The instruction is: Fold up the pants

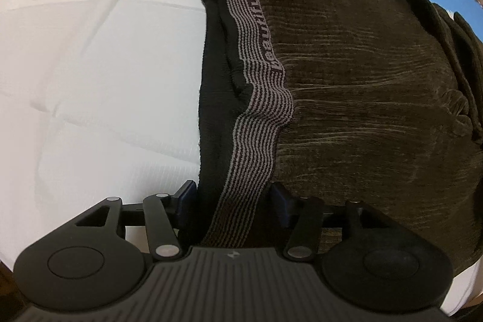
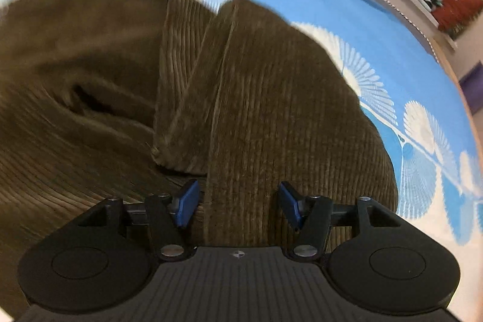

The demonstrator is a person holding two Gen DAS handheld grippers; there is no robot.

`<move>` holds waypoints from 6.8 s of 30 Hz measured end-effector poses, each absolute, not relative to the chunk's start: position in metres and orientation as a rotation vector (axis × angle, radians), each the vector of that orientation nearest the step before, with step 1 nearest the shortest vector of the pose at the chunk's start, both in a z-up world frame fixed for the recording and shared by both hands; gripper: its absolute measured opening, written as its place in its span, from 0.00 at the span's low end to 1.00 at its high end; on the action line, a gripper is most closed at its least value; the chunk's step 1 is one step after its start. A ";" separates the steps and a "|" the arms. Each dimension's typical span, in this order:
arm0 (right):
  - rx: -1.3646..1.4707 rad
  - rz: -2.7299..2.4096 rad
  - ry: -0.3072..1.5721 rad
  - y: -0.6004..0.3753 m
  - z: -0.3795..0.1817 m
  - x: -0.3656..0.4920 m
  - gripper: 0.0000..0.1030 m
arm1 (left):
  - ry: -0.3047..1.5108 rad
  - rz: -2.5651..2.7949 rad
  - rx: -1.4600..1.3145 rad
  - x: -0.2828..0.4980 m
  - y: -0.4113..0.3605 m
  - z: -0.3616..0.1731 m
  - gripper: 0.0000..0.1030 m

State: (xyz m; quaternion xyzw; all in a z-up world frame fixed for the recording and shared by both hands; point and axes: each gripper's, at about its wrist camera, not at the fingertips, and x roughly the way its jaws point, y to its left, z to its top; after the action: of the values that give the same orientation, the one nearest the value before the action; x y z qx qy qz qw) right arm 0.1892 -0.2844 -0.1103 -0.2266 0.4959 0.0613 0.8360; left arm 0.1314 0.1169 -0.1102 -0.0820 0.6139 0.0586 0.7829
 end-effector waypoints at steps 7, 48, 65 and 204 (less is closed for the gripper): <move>-0.313 -0.135 1.133 -0.371 -0.103 0.186 0.11 | 1.314 0.094 -0.079 0.136 0.102 -0.112 0.47; -0.546 0.160 0.985 -0.386 -0.137 0.130 0.71 | 1.308 0.017 -0.051 0.144 0.085 -0.108 0.51; 0.505 -0.756 0.460 -0.660 -0.045 -0.012 0.04 | 1.310 0.042 -0.031 0.139 0.080 -0.104 0.53; 0.800 -0.926 0.442 -0.596 -0.097 0.233 0.05 | 1.132 -0.286 0.134 0.291 -0.160 -0.086 0.08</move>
State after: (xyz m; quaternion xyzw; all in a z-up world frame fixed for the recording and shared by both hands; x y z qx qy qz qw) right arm 0.2333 -0.5965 -0.0967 0.3723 0.2057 -0.4312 0.7957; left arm 0.2913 -0.1603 -0.0857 0.0632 0.5338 -0.1347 0.8324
